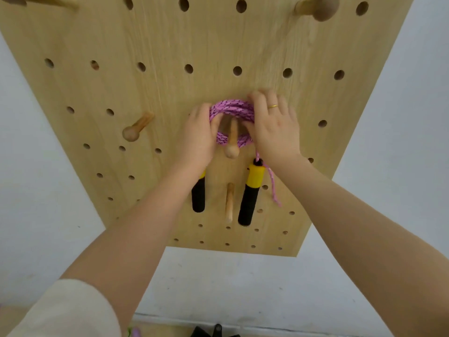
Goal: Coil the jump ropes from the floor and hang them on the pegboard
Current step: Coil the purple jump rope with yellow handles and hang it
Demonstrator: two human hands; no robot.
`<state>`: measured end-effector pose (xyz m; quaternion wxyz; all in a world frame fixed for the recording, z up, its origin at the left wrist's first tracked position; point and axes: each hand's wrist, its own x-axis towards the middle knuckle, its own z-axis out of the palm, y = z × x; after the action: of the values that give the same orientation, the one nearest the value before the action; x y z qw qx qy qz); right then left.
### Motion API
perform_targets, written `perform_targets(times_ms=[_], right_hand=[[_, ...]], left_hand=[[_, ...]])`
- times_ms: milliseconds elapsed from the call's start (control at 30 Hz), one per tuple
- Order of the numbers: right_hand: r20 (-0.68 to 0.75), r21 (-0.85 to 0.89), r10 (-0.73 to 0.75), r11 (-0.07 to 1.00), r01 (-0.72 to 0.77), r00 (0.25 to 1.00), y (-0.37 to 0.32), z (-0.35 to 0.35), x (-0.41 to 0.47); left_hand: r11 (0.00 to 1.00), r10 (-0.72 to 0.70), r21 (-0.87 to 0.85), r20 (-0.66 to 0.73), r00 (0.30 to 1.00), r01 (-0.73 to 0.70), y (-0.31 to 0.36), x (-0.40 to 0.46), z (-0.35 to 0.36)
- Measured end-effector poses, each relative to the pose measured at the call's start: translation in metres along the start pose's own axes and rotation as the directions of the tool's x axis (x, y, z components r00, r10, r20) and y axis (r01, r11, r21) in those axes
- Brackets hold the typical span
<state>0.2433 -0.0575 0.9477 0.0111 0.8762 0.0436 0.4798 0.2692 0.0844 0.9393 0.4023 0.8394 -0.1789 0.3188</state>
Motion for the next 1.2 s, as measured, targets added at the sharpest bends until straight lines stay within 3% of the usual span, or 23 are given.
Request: perform_targets(times_ms=[67, 167, 233, 333, 433, 500, 567, 667, 767, 933, 1067, 1200], right_hand=[[-0.148, -0.044, -0.055, 0.998, 0.049, 0.987, 0.008, 0.011, 0.002], [-0.076, -0.121, -0.162, 0.981, 0.152, 0.984, 0.016, 0.023, -0.015], [0.005, -0.112, -0.133, 0.985, 0.133, 0.991, 0.012, 0.025, -0.033], [0.161, -0.02, -0.073, 0.997, 0.077, 0.984, 0.0, 0.014, -0.047], [0.316, 0.249, 0.01, 0.964, -0.093, 0.949, -0.011, -0.008, -0.054], [0.3, 0.343, 0.101, 0.917, -0.206, 0.948, -0.022, -0.022, -0.072], [0.252, 0.397, 0.152, 0.884, -0.246, 0.956, -0.034, -0.035, -0.103], [0.292, 0.396, 0.21, 0.861, -0.318, 0.933, -0.053, -0.051, -0.155], [0.416, 0.338, 0.293, 0.829, -0.445, 0.861, -0.07, -0.055, -0.176], [0.297, 0.458, 0.419, 0.726, -0.514, 0.858, -0.082, -0.061, -0.114], [0.334, 0.451, 0.422, 0.714, -0.536, 0.843, -0.074, -0.058, -0.08], [0.43, 0.502, 0.439, 0.61, -0.613, 0.789, -0.063, -0.058, -0.063]], left_hand=[[0.985, 0.073, 0.161, -0.034, 0.997, -0.067, -0.003, 0.002, 0.005], [0.856, 0.18, 0.49, 0.016, 0.984, -0.165, -0.016, -0.009, 0.02], [0.832, 0.14, 0.54, 0.021, 0.99, -0.13, -0.02, -0.018, 0.024], [0.886, 0.058, 0.45, 0.127, 0.99, -0.11, -0.016, -0.029, 0.017], [0.947, 0.039, 0.303, 0.213, 0.976, -0.104, -0.012, -0.046, -0.001], [0.977, 0.014, 0.204, 0.232, 0.973, -0.063, -0.012, -0.067, -0.015], [0.982, 0.073, 0.149, 0.262, 0.962, -0.115, -0.019, -0.095, -0.027], [0.984, 0.124, 0.079, 0.328, 0.936, -0.158, -0.04, -0.14, -0.037], [0.998, 0.061, -0.034, 0.396, 0.916, -0.052, -0.042, -0.162, -0.036], [0.964, 0.025, -0.258, 0.303, 0.953, 0.057, -0.012, -0.118, -0.035], [0.952, -0.005, -0.29, 0.304, 0.953, 0.098, -0.003, -0.089, -0.036], [0.891, -0.085, -0.409, 0.273, 0.958, 0.196, -0.008, -0.075, -0.033]])
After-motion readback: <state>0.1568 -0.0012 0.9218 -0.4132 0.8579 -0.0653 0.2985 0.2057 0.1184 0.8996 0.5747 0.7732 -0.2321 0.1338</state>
